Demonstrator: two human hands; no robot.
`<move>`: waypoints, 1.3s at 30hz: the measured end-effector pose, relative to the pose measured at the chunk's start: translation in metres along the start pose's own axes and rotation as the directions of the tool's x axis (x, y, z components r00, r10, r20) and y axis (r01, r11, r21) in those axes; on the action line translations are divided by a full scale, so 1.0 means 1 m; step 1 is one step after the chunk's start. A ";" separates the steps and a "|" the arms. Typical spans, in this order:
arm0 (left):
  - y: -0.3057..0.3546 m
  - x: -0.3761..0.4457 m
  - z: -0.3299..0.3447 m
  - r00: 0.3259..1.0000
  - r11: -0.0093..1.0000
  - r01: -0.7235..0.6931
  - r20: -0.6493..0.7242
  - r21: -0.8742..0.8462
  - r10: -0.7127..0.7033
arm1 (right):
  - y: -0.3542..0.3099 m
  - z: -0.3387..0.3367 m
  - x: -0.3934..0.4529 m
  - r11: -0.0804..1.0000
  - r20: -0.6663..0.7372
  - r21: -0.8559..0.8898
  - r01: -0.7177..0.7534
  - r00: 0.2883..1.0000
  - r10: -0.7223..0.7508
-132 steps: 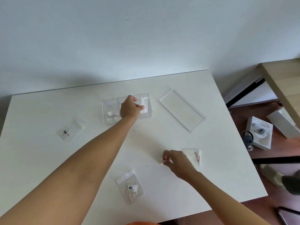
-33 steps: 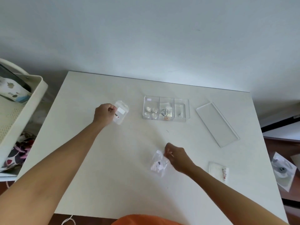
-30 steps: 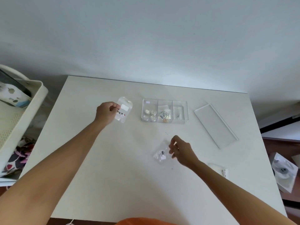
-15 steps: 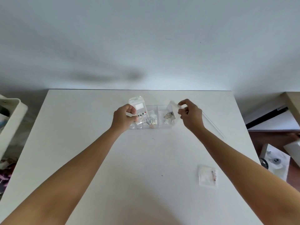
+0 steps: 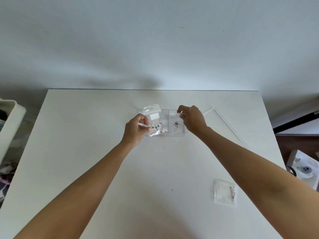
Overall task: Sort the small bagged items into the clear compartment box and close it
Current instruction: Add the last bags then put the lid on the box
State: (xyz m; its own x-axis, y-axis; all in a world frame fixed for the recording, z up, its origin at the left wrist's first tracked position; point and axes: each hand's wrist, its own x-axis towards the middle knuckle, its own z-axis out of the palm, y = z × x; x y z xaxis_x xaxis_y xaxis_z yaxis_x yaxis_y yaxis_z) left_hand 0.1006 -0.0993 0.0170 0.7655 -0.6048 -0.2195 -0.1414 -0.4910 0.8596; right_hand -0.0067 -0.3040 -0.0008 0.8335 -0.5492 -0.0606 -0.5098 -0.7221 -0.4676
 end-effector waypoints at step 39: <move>0.025 0.031 0.075 0.949 0.801 -0.310 0.120 0.513 0.291 | 0.021 -0.010 -0.015 0.879 0.012 0.424 -0.217 0.972 0.235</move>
State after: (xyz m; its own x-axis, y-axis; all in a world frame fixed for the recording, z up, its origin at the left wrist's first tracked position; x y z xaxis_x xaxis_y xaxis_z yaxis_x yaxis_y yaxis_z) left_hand 0.0737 -0.1768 -0.0027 0.6103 -0.7921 -0.0134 -0.6725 -0.5270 0.5196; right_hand -0.0315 -0.3150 -0.0008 0.6931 -0.6983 -0.1788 -0.5390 -0.3373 -0.7718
